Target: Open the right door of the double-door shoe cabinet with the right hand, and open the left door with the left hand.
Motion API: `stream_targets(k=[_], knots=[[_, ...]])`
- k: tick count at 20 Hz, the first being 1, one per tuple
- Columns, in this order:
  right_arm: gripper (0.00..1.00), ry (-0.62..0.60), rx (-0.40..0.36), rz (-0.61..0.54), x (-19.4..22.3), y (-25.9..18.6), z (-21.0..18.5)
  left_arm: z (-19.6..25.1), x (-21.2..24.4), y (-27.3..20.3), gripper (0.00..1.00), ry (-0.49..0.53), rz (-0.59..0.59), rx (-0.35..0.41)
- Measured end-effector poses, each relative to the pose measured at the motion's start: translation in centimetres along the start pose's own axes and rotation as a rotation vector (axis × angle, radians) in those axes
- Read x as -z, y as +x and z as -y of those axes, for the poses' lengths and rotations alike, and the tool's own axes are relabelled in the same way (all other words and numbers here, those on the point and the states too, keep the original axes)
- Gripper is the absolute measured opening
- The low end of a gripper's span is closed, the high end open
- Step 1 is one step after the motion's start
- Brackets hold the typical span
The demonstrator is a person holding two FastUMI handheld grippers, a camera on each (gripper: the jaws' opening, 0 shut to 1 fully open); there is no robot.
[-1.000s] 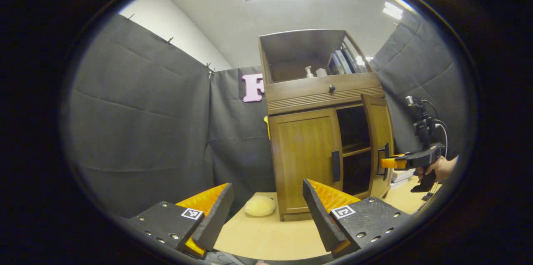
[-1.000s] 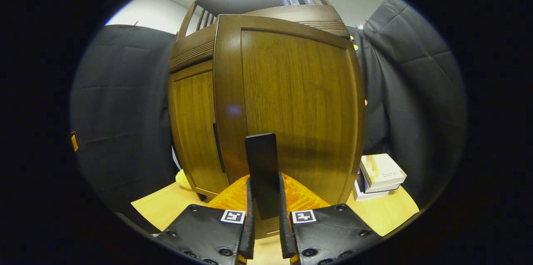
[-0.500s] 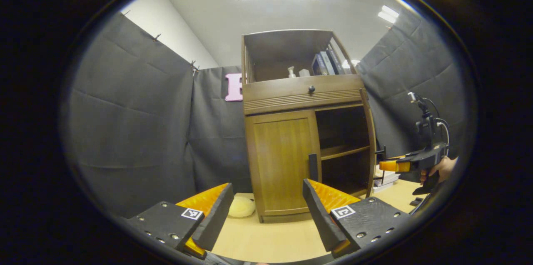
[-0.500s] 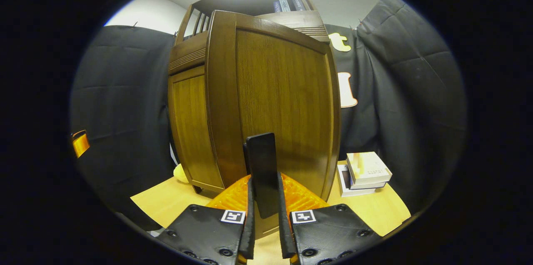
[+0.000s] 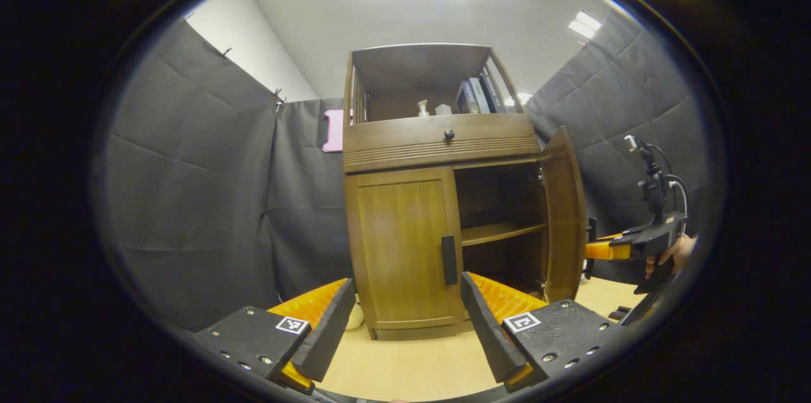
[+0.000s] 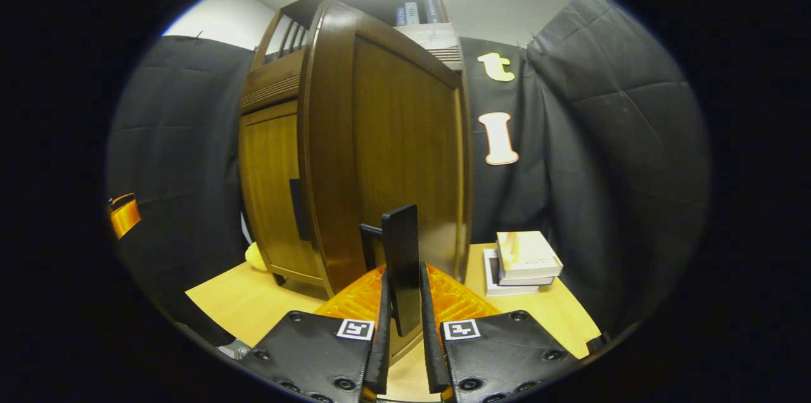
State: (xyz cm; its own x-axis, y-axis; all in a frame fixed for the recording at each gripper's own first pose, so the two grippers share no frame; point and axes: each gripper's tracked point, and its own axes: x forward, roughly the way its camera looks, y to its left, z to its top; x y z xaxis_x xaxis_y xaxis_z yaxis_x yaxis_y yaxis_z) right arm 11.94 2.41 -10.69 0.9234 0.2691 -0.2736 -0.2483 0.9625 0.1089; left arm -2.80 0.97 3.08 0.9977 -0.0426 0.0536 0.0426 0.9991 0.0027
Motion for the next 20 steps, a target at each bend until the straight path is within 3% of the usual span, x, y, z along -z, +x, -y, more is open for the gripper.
stream_targets(k=[1, 3, 4, 6, 8, 9, 13, 14, 15, 20], knots=[[0.26, 0.011, 0.016, -0.001, -0.1, -0.2, 1.0, 0.0, -0.1, 0.1, 0.96, -0.001, -0.001, 0.007], [0.22, 0.028, 0.041, -0.001, -0.2, -0.5, 2.6, -0.2, -0.5, 0.6, 0.95, -0.002, -0.005, 0.016], [0.29, 0.028, 0.058, -0.002, -0.1, -0.7, 3.6, -0.5, -0.8, 0.9, 0.95, -0.002, -0.006, 0.022], [0.10, 0.035, 0.076, 0.002, -0.4, -1.1, 5.0, -0.1, -0.8, 0.5, 0.95, 0.000, -0.007, 0.034], [0.10, 0.041, 0.084, 0.006, -0.5, -1.7, 5.8, 0.0, -0.9, 0.7, 0.95, 0.006, -0.007, 0.050], [0.20, 0.036, 0.093, 0.011, -0.7, -2.0, 6.3, 0.0, -1.0, 0.7, 0.95, 0.006, -0.008, 0.057], [0.20, 0.028, 0.137, 0.023, -1.3, -3.8, 8.5, 0.2, -1.5, 0.7, 0.96, 0.005, -0.011, 0.084], [0.24, 0.032, 0.150, 0.024, -1.4, -4.2, 9.1, 0.4, -1.5, 0.7, 0.96, 0.005, -0.010, 0.088], [0.20, 0.035, 0.166, 0.026, -1.6, -4.7, 9.7, 0.4, -1.6, 0.7, 0.96, 0.000, -0.008, 0.095], [0.19, 0.077, 0.184, 0.069, -3.7, -7.6, 10.8, 0.7, -1.6, 1.2, 0.95, -0.018, -0.007, 0.135]])
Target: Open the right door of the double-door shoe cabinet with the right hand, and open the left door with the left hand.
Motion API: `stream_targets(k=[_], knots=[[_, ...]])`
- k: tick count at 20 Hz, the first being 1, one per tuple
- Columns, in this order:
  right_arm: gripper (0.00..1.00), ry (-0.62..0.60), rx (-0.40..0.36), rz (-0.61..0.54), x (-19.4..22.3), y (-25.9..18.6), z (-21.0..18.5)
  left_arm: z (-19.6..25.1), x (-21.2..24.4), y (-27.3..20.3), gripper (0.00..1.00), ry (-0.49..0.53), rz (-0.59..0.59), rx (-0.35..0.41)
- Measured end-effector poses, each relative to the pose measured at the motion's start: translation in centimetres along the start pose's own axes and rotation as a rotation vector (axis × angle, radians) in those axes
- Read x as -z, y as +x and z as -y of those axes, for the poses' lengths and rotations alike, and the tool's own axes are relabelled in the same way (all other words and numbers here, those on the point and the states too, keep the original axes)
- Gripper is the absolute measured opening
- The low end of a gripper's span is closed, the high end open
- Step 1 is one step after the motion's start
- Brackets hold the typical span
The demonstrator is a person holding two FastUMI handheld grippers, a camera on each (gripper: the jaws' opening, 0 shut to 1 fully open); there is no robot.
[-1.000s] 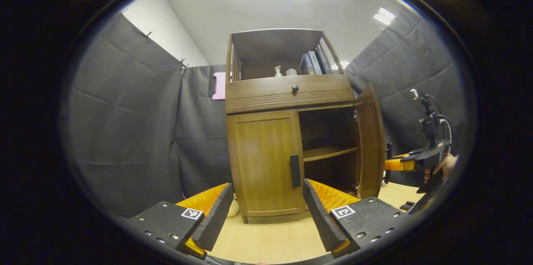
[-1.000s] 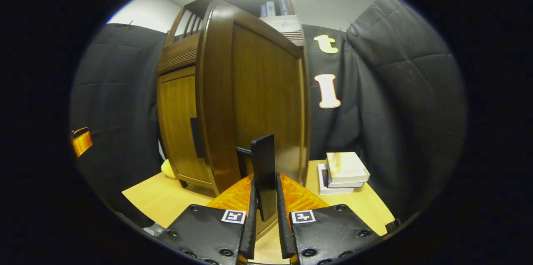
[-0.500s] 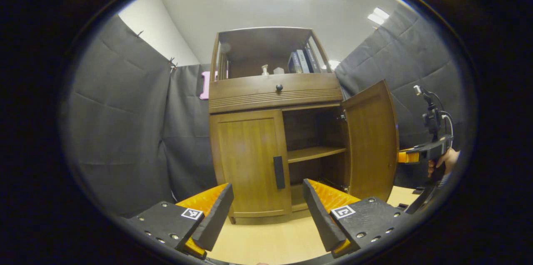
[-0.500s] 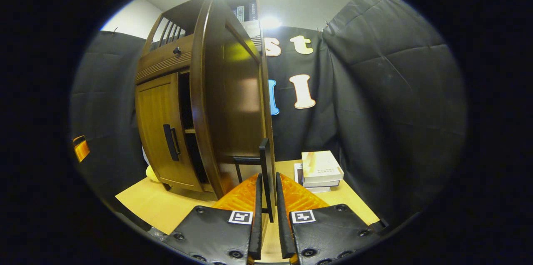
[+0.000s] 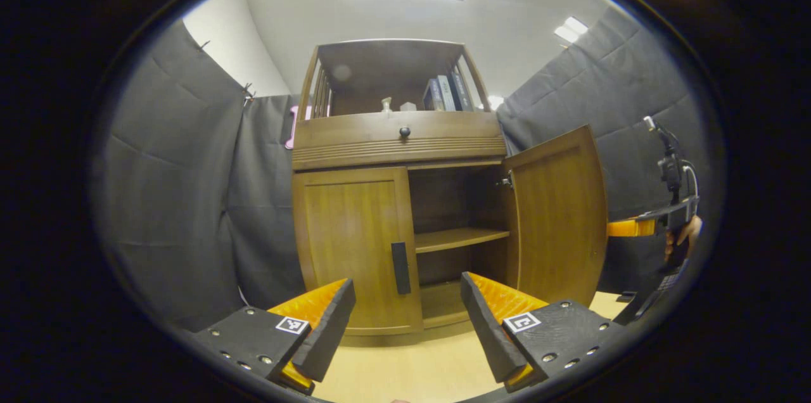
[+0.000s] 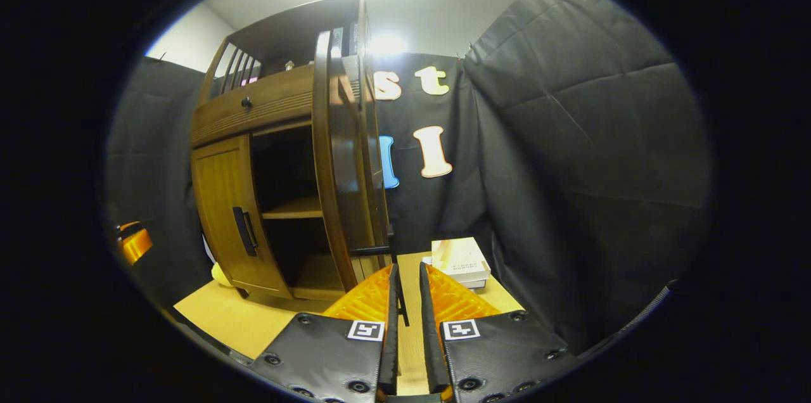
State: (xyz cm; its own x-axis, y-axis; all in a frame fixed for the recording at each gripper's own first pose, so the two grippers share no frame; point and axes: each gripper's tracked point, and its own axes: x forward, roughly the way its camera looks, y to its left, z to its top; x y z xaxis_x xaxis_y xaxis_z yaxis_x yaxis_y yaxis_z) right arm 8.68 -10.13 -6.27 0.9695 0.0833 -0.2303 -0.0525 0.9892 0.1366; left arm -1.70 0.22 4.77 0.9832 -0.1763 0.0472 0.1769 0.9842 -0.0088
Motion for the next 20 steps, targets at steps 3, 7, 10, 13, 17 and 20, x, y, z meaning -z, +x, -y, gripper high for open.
stream_targets(k=[3, 7, 10, 13, 17, 20], knots=[[0.20, -0.017, 0.014, 0.035, -1.9, -2.7, 0.6, -0.2, 0.1, 0.5, 0.95, -0.012, -0.004, 0.008], [0.56, -0.053, 0.004, 0.073, -3.8, -6.5, 0.5, -0.4, -0.3, 0.5, 0.96, -0.008, 0.003, 0.012], [0.96, -0.109, 0.081, 0.111, -4.6, -8.8, 2.2, -0.5, 0.1, 1.5, 0.96, 0.006, 0.002, 0.020], [0.92, -0.120, 0.119, 0.100, -4.1, -10.9, 2.8, -0.6, 0.2, 2.2, 0.96, 0.010, 0.001, 0.022], [0.92, -0.116, 0.185, 0.089, -3.5, -12.7, 4.2, -0.7, 0.3, 2.6, 0.96, 0.005, 0.003, 0.011], [0.92, -0.080, 0.226, 0.067, -2.5, -13.6, 4.8, -1.0, 0.4, 3.7, 0.96, 0.003, 0.011, -0.005]])
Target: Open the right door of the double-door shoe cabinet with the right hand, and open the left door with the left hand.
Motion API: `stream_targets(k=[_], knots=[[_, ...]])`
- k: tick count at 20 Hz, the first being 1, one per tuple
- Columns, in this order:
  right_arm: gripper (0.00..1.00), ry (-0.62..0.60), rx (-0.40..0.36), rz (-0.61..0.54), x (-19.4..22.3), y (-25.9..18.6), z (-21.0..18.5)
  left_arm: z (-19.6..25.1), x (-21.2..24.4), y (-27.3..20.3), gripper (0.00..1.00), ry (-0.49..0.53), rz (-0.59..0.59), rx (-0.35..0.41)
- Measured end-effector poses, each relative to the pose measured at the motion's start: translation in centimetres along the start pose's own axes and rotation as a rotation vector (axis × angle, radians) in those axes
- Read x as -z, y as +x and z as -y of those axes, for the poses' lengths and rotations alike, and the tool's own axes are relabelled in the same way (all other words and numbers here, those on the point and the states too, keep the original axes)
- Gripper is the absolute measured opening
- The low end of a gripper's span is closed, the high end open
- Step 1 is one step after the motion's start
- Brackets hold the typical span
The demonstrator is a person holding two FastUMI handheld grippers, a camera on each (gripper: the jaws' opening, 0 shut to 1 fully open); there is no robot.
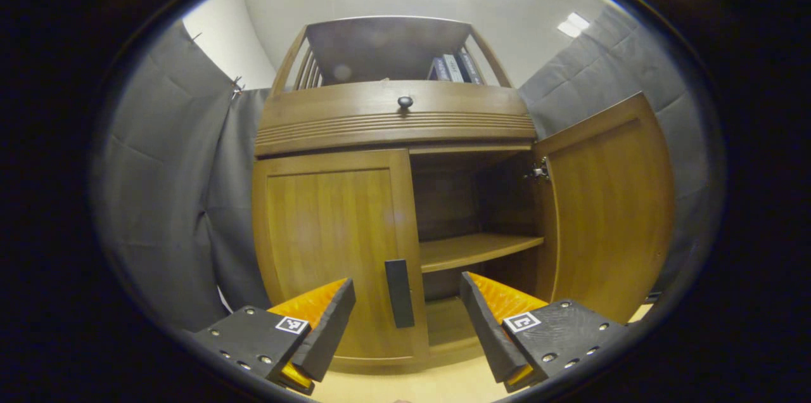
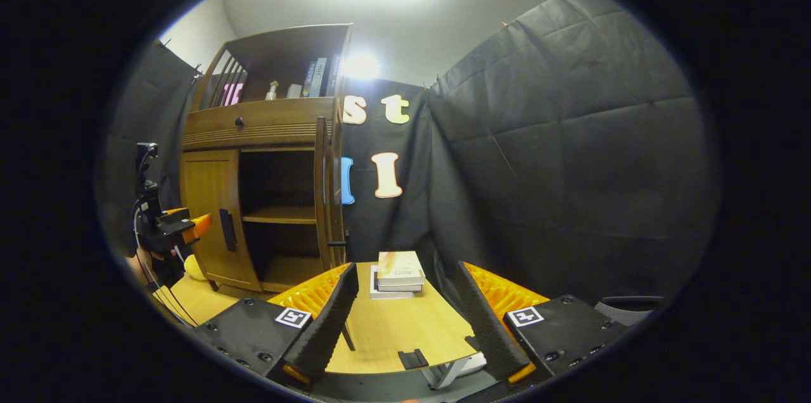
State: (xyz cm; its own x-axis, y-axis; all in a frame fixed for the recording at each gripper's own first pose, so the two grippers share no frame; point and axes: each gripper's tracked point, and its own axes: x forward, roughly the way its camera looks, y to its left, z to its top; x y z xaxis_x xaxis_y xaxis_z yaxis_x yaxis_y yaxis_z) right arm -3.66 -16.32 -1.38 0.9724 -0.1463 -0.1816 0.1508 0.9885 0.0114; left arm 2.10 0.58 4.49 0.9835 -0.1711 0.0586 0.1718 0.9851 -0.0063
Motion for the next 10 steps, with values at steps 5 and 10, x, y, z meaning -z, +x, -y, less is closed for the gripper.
stream_targets(k=[5, 10], knots=[[0.96, -0.011, 0.024, -0.022, 0.9, -0.8, 0.1, -0.2, 0.6, 1.0, 0.96, -0.031, -0.013, -0.024], [0.96, -0.033, 0.021, -0.042, 1.2, -1.1, -0.5, 0.0, 1.2, 1.0, 0.96, -0.077, -0.048, -0.048]])
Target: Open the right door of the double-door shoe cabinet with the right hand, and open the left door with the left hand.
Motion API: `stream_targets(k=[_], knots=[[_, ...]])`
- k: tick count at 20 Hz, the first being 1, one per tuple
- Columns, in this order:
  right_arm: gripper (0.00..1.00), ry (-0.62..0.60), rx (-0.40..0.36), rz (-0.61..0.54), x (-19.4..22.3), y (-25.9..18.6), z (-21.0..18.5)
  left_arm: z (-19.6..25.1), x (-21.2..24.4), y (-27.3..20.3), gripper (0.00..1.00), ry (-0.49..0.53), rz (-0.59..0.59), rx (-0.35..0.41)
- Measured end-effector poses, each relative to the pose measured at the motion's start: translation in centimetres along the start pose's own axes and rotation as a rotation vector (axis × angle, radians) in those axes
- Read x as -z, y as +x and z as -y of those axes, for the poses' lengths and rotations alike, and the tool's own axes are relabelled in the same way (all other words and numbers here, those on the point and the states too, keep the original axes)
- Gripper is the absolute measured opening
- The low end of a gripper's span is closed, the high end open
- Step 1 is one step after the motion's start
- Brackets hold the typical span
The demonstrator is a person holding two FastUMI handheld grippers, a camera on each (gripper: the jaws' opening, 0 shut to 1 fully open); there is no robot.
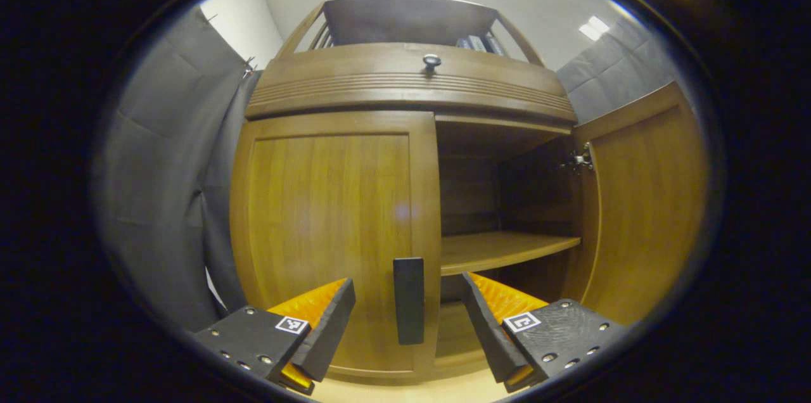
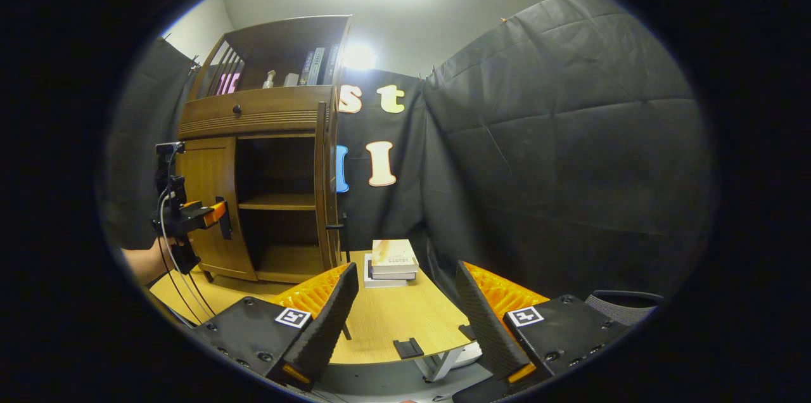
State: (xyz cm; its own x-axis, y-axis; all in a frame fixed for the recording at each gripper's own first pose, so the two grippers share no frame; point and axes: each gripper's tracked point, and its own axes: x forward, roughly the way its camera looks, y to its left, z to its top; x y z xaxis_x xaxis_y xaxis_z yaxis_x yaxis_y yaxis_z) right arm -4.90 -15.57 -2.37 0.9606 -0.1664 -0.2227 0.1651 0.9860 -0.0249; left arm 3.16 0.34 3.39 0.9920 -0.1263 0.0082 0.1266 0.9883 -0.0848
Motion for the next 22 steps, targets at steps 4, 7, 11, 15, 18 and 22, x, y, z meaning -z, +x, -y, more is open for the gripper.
stream_targets(k=[4, 7, 11, 15, 18, 22], knots=[[0.92, -0.003, -0.002, -0.008, 0.2, 0.0, -0.3, 0.0, 1.0, 0.1, 0.96, -0.004, -0.057, -0.011], [0.96, 0.003, -0.003, -0.012, 0.4, -0.1, -0.3, -0.3, 1.9, -0.5, 0.75, -0.015, -0.102, -0.014], [0.96, 0.001, -0.005, -0.015, 0.5, -0.1, -0.2, 0.3, 2.5, 0.1, 0.49, -0.012, -0.124, -0.003], [0.92, 0.011, -0.009, -0.006, 0.3, 0.1, -0.1, 0.6, 3.3, 0.4, 0.33, 0.004, -0.162, -0.011], [0.93, 0.027, -0.016, -0.001, 0.4, 0.3, 0.0, 0.5, 2.9, -0.1, 0.21, -0.007, -0.186, -0.012], [0.97, 0.050, -0.039, 0.007, 0.5, 1.0, -0.4, 0.0, 2.1, -3.6, 0.24, -0.004, -0.160, -0.020]])
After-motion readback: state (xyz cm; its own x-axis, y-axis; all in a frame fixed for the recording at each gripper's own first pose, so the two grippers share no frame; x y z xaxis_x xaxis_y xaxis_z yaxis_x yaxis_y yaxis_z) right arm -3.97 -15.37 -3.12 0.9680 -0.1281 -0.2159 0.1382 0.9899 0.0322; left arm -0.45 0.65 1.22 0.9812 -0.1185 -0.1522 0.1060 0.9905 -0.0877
